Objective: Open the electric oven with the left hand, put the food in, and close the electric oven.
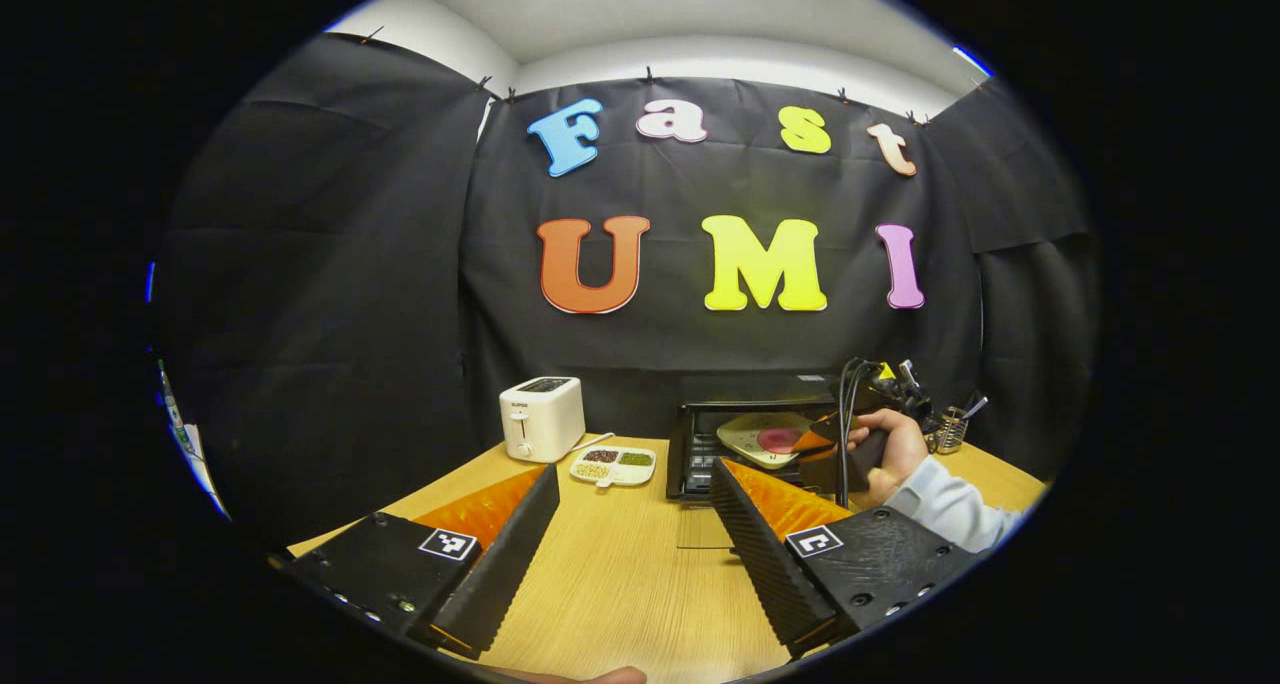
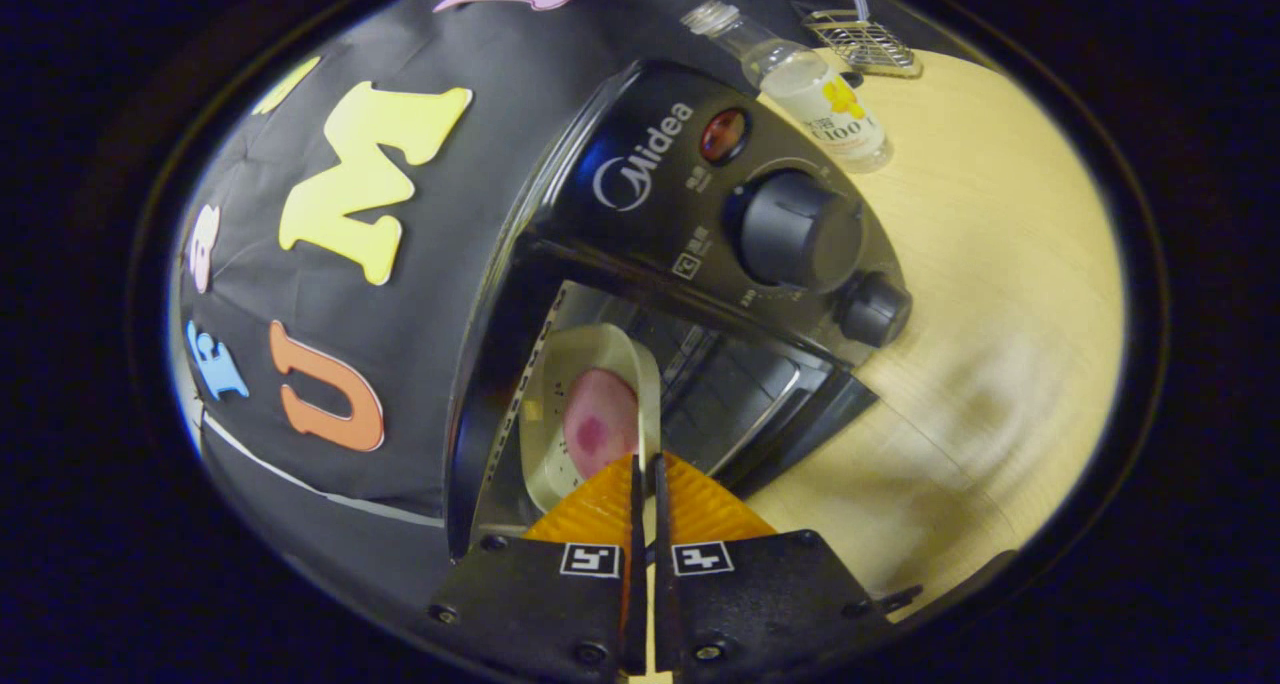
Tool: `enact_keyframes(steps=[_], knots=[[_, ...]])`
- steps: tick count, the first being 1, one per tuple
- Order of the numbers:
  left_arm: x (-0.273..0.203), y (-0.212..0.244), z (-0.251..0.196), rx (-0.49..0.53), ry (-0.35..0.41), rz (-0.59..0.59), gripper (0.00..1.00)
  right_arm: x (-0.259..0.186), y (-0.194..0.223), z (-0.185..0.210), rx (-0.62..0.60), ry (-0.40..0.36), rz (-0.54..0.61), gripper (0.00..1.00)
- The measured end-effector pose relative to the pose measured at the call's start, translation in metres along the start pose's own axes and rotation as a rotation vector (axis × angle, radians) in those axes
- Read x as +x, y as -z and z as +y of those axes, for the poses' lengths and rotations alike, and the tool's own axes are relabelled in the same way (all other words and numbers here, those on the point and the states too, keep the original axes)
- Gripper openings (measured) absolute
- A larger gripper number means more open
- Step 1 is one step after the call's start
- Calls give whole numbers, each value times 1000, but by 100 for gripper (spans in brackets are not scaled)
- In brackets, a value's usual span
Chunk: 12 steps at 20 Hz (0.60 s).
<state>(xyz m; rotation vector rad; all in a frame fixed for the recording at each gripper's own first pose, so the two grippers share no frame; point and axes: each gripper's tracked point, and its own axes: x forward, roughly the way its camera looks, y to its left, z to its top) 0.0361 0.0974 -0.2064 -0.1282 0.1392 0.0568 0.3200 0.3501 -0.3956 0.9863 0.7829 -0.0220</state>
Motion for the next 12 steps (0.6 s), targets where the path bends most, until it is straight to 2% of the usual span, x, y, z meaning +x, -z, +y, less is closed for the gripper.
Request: enact_keyframes(steps=[4, 5, 6, 10, 12], knots=[[3, 3, 2, 1, -18, 8, 96, 22, -5, 4, -15, -37, -24, 7], [4, 4, 3, 5, -21, 9, 96, 27, -3, 4, -19, -48, -13, 4], [4, 5, 4, 6, -24, 11, 96, 30, -2, 2, -26, -46, -3, 7], [5, 6, 2, -9, -21, 14, 96, 38, 5, -16, -45, -19, 14, 9], [5, 8, 0, -10, -16, 28, 96, 31, 7, -19, -60, -38, 20, 11]])
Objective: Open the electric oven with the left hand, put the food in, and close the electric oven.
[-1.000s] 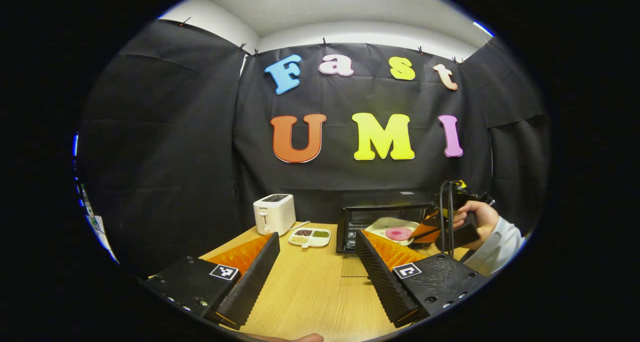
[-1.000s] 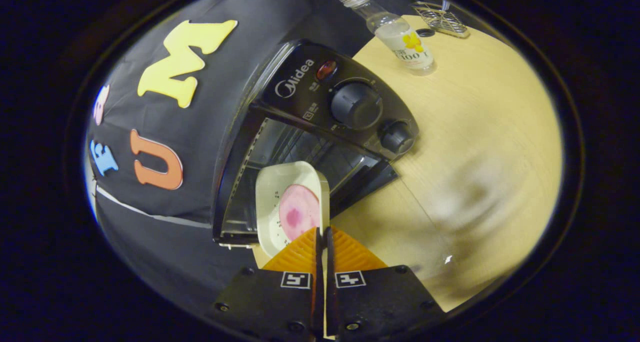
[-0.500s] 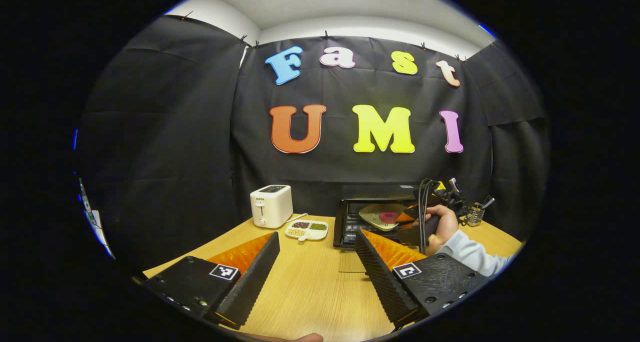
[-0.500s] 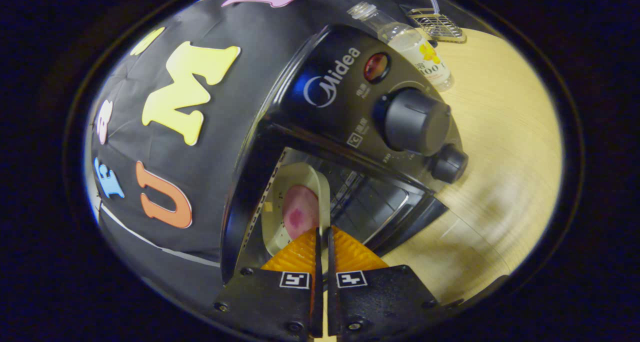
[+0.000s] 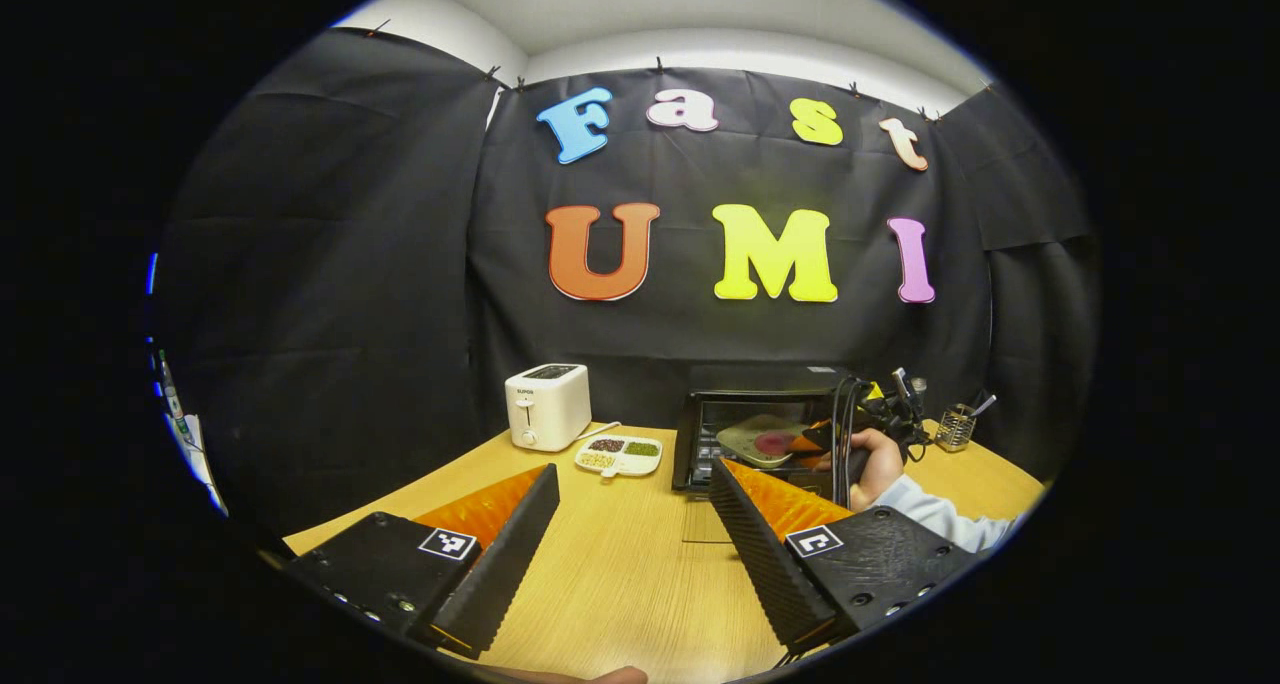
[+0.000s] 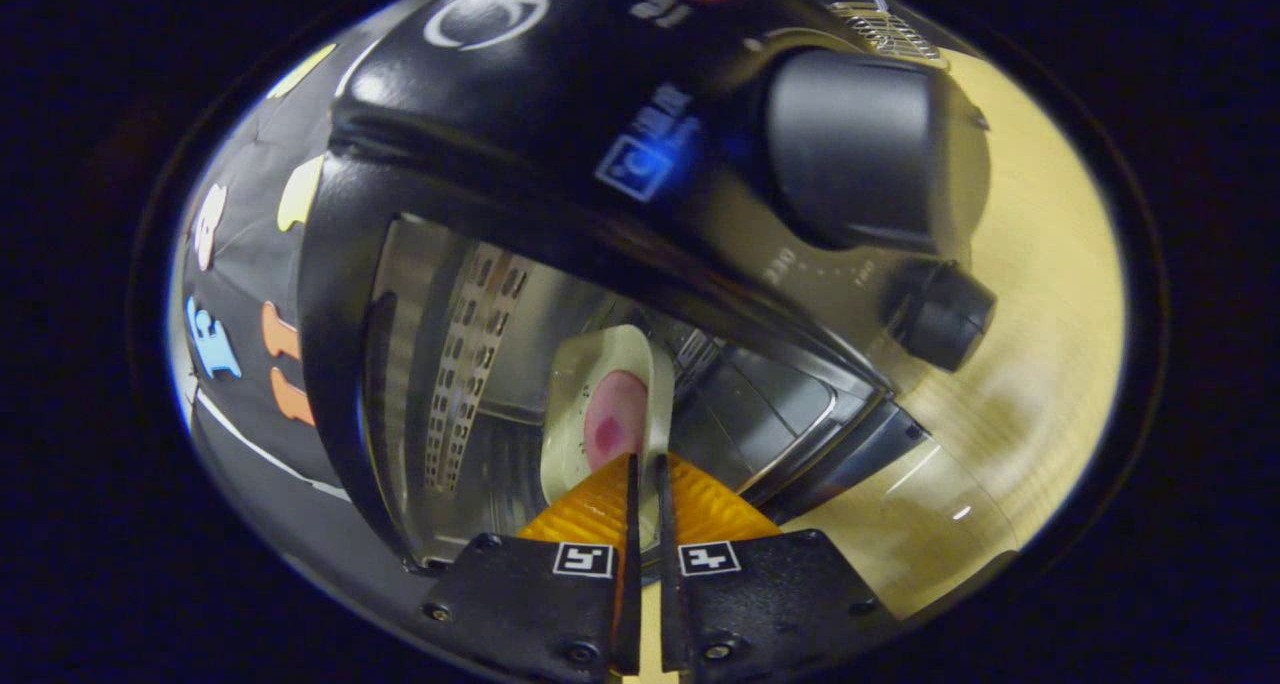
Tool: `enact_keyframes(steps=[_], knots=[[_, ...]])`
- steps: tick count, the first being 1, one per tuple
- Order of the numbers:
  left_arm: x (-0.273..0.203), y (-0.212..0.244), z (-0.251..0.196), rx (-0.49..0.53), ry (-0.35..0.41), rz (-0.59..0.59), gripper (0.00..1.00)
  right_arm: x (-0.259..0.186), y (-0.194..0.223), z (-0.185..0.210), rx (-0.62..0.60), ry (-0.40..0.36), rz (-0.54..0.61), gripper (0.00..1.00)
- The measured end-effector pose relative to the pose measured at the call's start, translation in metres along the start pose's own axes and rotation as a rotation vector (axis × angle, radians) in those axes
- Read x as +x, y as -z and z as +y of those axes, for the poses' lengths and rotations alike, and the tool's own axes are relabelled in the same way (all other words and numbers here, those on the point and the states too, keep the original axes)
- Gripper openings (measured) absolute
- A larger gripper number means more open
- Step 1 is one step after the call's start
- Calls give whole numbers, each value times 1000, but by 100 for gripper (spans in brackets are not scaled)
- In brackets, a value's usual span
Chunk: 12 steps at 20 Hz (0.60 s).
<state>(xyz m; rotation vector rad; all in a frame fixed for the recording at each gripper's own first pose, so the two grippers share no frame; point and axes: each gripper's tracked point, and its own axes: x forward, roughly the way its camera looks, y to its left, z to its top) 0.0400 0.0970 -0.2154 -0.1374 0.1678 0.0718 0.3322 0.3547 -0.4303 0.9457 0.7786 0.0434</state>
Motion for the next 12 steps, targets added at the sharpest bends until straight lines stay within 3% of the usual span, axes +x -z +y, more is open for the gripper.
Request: enact_keyframes(steps=[4, 9, 12], knots=[[-6, -5, -3, 10, 2, -1, 96, -17, -2, 3, -58, -53, -25, 12], [-14, -3, -10, 12, 1, 0, 96, -42, 6, 1, -159, -59, -10, 36], [-18, 1, -15, 22, 2, 12, 96, -68, 4, 5, -210, -95, -31, 41]])
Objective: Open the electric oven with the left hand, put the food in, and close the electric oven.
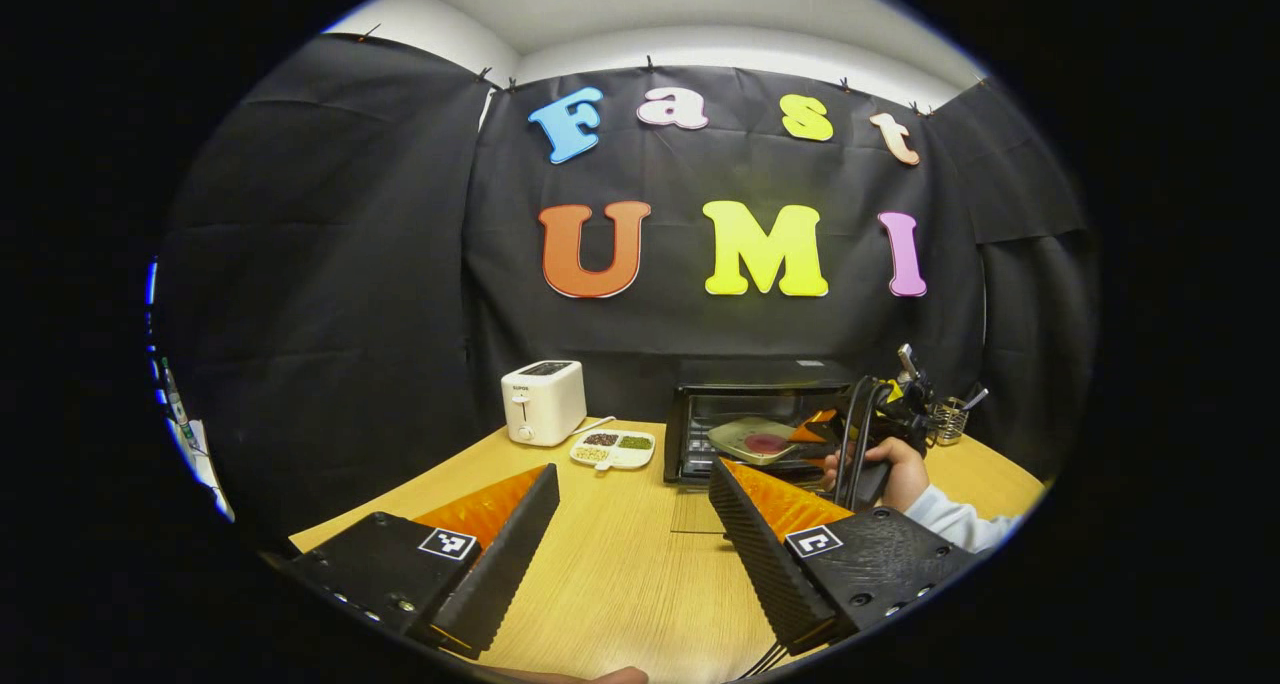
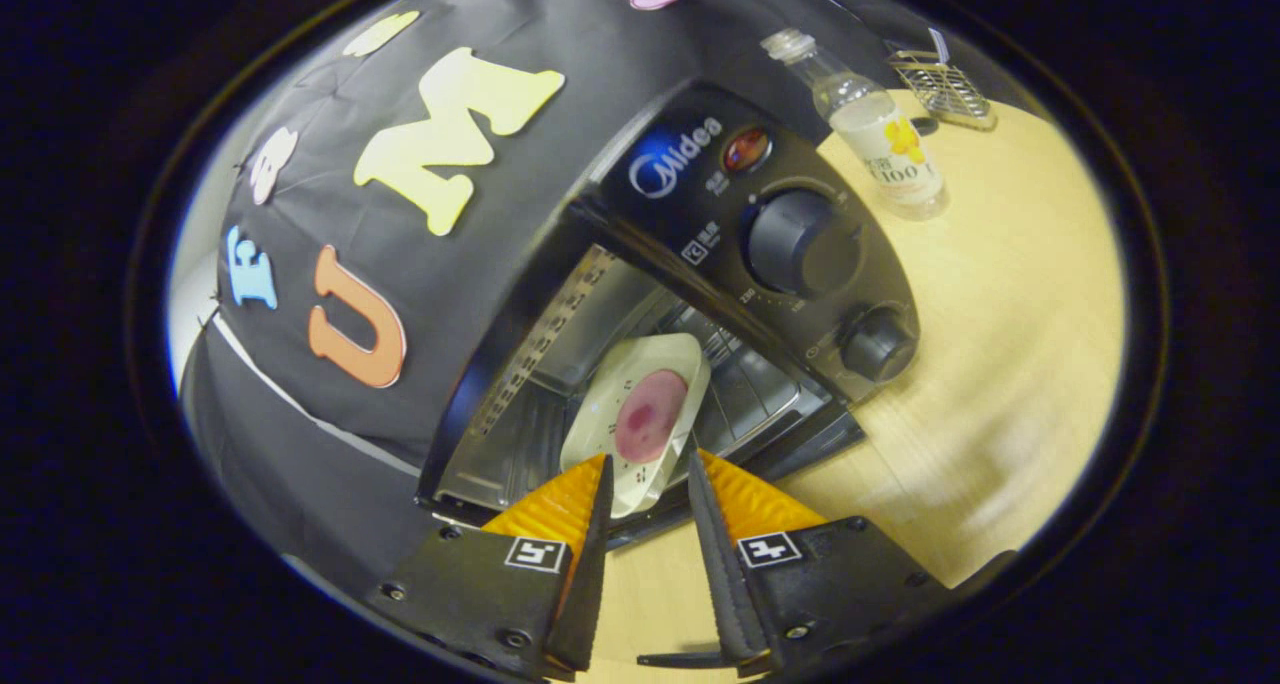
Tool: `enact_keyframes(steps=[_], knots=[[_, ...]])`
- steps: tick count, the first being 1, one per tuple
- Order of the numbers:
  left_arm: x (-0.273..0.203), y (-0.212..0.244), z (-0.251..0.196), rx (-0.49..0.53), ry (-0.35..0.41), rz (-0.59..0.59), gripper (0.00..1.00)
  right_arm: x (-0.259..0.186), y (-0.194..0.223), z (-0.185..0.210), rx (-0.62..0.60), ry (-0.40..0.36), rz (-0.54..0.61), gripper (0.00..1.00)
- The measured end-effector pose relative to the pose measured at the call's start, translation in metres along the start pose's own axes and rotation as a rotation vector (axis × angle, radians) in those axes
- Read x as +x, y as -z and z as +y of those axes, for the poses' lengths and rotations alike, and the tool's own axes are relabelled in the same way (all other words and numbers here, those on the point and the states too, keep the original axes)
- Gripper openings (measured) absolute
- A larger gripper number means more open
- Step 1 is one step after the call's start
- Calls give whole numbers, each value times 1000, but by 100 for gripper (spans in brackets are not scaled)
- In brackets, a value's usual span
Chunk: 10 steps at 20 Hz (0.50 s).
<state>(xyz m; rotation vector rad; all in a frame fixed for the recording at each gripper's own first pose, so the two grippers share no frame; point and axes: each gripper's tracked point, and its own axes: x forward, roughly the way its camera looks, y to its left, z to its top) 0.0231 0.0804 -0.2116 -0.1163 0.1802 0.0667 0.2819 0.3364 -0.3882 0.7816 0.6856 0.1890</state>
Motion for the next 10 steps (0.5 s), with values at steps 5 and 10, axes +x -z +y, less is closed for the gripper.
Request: enact_keyframes(steps=[5, 10], knots=[[-1, 6, -11, 16, 5, 16, 96, -56, -10, 7, -191, -50, -30, 63], [9, 25, -29, 63, 29, 83, 96, -112, -39, -2, -370, -40, -126, 88]])
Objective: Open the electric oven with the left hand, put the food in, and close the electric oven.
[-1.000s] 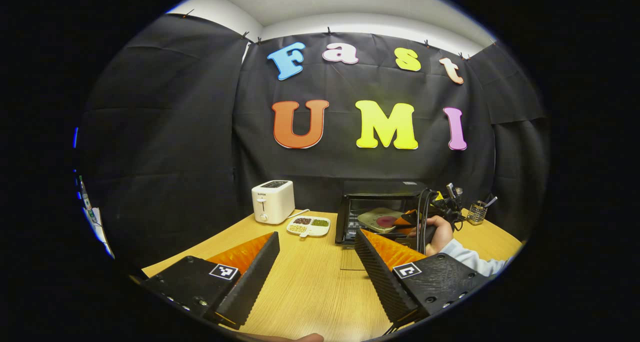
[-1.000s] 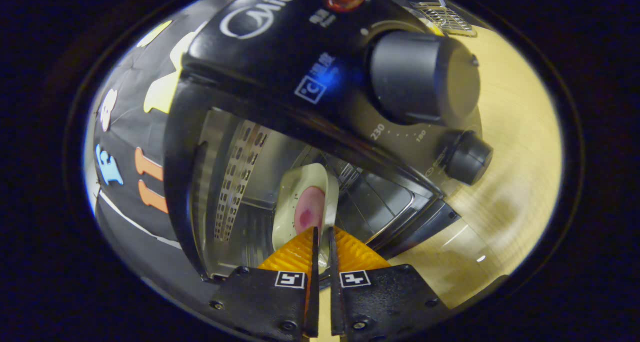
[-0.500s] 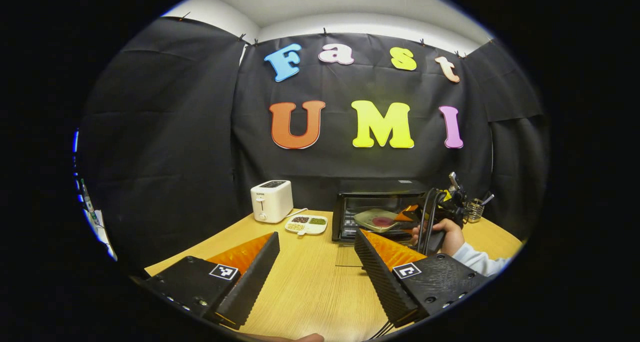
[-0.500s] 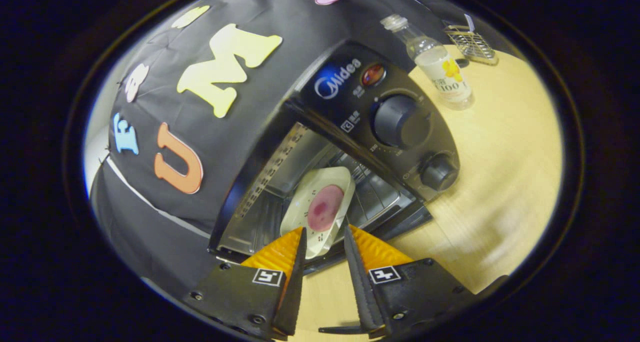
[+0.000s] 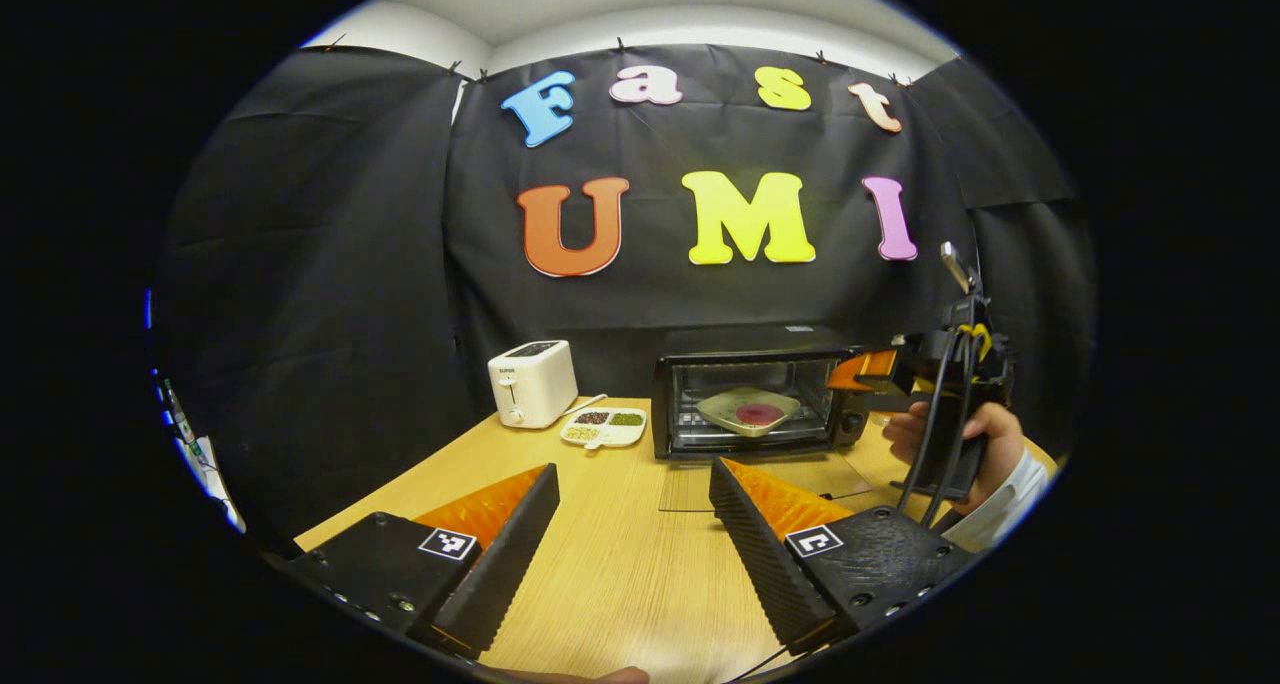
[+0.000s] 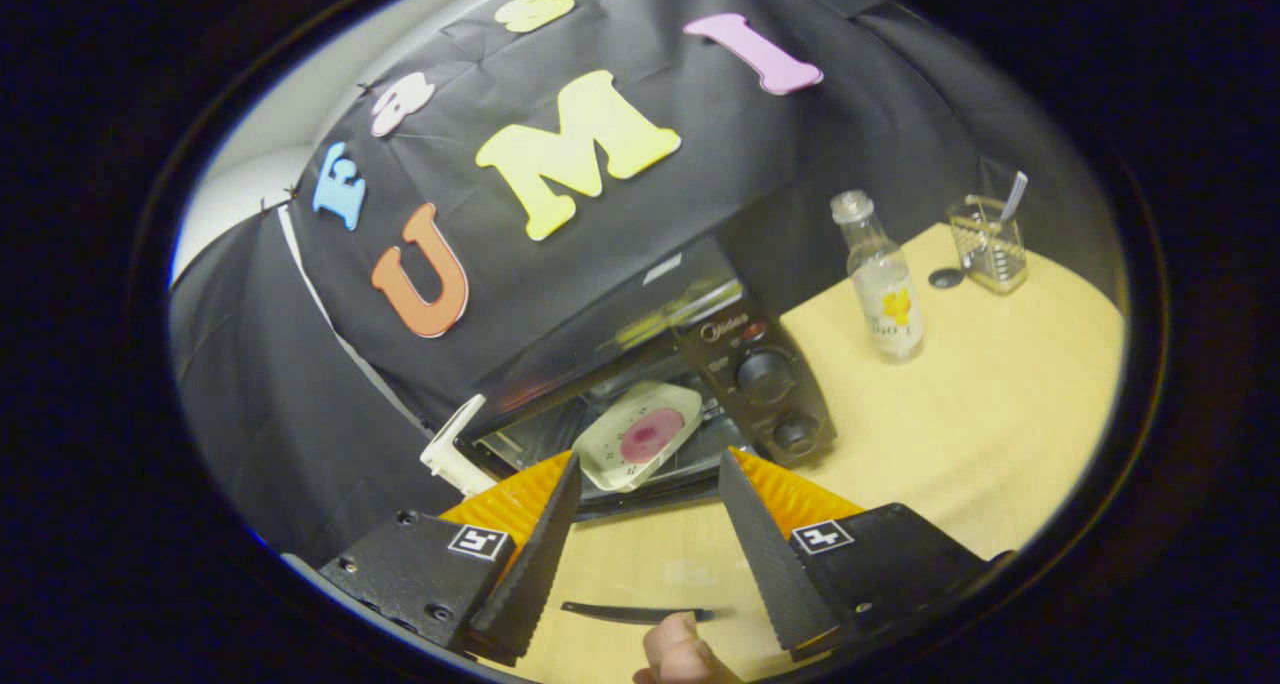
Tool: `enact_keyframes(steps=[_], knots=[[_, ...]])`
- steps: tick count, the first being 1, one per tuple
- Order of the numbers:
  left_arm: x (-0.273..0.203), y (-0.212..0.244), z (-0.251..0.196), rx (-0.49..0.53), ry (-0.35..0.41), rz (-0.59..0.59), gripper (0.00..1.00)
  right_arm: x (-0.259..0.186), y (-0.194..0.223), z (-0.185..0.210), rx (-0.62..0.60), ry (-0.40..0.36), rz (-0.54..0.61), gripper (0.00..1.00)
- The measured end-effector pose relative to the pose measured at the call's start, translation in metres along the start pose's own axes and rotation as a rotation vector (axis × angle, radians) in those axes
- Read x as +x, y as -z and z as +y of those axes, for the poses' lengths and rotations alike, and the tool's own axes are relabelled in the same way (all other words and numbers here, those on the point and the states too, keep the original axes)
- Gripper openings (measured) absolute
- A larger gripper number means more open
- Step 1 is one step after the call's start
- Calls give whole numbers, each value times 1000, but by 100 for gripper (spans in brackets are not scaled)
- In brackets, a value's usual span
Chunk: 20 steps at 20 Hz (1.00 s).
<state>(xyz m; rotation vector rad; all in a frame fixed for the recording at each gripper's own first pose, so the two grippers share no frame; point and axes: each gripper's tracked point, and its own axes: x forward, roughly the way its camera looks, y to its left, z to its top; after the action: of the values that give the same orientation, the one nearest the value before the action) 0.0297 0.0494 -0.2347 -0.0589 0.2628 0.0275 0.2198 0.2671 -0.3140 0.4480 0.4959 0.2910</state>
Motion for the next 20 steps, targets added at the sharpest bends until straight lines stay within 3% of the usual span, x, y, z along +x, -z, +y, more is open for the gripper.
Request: enact_keyframes(steps=[2, 3, 6, 8, 11, 12, 13, 14, 16, 19, 20], knots=[[6, 2, -11, -11, 29, 9, 96, -21, -15, -9, -63, 14, -39, 89], [10, 5, -17, -16, 43, 18, 96, -32, -23, -14, -95, 19, -55, 84], [23, 14, -34, -30, 77, 41, 96, -70, -50, -26, -189, 44, -109, 100], [31, 22, -49, -47, 109, 62, 97, -94, -70, -35, -225, 71, -156, 95], [45, 39, -72, -46, 146, 110, 96, -132, -102, -45, -251, 89, -220, 96], [49, 45, -79, -41, 156, 129, 96, -143, -110, -50, -263, 96, -238, 100], [52, 52, -84, -35, 165, 148, 97, -154, -119, -52, -274, 100, -258, 95], [56, 57, -91, -31, 176, 161, 97, -163, -127, -54, -294, 110, -277, 100], [63, 67, -104, -28, 195, 193, 97, -177, -140, -61, -330, 126, -298, 95], [70, 86, -124, -21, 223, 245, 97, -193, -152, -54, -371, 78, -324, 96], [72, 92, -129, -19, 231, 265, 97, -197, -156, -60, -390, 87, -338, 100]])
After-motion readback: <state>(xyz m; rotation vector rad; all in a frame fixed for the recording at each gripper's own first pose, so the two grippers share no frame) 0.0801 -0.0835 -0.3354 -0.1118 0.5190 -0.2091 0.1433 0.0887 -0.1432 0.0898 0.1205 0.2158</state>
